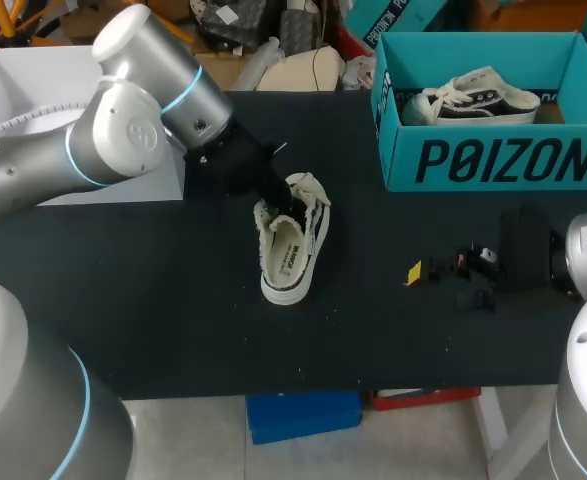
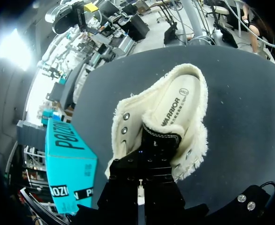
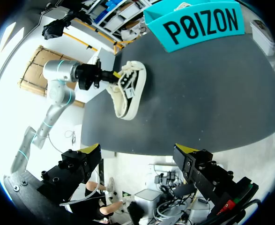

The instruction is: Take the shoe out of the shoebox, open the shoe tongue, remove and reinsert the insole, then place the shoe into the shoebox

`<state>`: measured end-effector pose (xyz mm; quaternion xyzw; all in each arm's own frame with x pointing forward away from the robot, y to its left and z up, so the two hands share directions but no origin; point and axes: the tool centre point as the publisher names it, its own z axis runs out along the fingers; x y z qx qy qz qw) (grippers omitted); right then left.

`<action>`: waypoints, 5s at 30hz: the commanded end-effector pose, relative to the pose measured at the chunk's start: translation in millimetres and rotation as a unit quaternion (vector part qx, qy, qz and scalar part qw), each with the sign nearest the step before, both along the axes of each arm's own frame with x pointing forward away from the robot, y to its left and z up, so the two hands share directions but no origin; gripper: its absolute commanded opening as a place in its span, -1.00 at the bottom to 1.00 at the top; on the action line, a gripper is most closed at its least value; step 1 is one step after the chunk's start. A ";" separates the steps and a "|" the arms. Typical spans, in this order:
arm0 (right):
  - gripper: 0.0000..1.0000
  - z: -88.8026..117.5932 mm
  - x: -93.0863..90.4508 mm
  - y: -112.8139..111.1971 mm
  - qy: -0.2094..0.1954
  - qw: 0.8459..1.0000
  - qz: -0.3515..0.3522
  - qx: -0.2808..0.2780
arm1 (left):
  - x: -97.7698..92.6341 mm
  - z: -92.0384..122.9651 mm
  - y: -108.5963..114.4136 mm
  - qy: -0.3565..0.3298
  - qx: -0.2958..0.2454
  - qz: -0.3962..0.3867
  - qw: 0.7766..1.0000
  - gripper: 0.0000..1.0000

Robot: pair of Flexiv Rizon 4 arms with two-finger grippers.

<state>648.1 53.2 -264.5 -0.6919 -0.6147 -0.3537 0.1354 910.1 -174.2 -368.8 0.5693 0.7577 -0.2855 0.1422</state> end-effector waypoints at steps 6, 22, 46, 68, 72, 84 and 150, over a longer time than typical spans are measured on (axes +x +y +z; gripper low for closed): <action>1.00 -0.3 0.7 1.2 0.001 1.000 0.000 -0.001 | 1.4 43.9 11.2 -0.034 0.012 -0.026 0.999 -0.92; 1.00 -0.3 0.7 1.2 0.001 1.000 0.000 -0.001 | -10.7 29.7 27.1 -0.121 0.111 -0.148 0.975 -0.56; 1.00 -0.3 0.7 1.2 0.001 1.000 0.000 -0.001 | -33.2 -21.1 30.1 -0.139 0.163 -0.201 0.956 -0.64; 1.00 -0.3 0.7 1.2 0.001 1.000 0.000 -0.001 | -25.8 -44.2 16.1 -0.156 0.194 -0.229 0.941 -1.00; 1.00 -0.3 0.7 1.2 0.001 1.000 0.000 -0.001 | -27.2 -38.3 17.2 -0.154 0.188 -0.230 0.942 -1.00; 1.00 -0.3 0.7 1.2 0.001 1.000 0.000 -0.001 | -23.6 57.7 15.1 -0.172 0.111 -0.137 0.969 -1.00; 1.00 -0.3 0.7 1.2 0.001 1.000 0.000 -0.001 | 131.9 110.5 370.6 -0.103 0.146 0.507 0.843 -1.00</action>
